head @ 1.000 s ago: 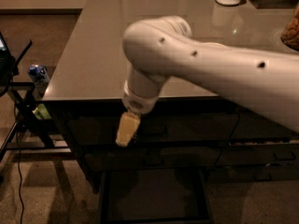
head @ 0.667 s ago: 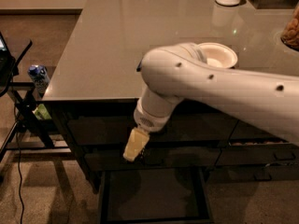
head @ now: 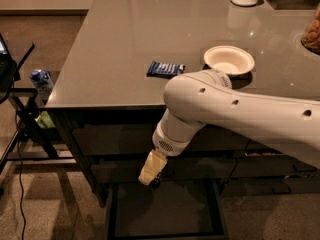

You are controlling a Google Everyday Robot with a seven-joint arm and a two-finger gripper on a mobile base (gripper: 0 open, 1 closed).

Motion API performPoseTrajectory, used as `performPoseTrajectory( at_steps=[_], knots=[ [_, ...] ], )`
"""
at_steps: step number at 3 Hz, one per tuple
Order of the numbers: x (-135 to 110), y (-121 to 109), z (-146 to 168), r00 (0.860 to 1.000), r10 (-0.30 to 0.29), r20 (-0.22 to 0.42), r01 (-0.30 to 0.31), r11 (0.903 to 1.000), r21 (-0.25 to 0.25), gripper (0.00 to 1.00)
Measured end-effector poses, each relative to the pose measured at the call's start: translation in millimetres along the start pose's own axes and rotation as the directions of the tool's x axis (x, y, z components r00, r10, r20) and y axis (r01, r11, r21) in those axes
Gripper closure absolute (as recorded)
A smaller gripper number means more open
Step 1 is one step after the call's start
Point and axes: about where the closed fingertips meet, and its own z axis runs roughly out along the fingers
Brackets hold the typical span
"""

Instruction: Place rxbar chocolate into bottom drawer

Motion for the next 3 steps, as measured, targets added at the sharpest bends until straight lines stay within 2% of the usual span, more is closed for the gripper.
performPoseTrajectory(
  at_steps=[1,2,3],
  knots=[
    [16.0,-0.6,18.7,0.999,0.042,0.012,-0.042,0.9982,-0.044,1.0],
    [50.0,-3.5,59.0,0.989,0.149,0.004,-0.148,0.9843,-0.096,1.0],
    [74.9,-8.8,89.5,0.97,0.244,-0.005,-0.243,0.9641,-0.107,1.0]
  ],
)
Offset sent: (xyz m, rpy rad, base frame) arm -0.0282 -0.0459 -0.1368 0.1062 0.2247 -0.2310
